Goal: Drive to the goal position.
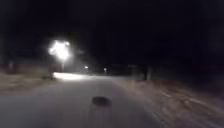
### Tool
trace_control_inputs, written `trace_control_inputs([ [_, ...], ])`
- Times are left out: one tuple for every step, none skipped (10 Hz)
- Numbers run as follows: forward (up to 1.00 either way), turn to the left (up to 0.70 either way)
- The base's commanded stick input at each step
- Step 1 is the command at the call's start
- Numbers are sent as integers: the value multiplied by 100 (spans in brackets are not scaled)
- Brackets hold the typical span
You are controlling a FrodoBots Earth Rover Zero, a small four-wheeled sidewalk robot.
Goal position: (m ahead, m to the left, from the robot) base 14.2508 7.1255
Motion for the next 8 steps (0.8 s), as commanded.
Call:
trace_control_inputs([
  [100,0],
  [100,0],
  [100,0],
  [100,0],
  [100,0],
  [100,0],
  [100,0],
  [100,0],
])
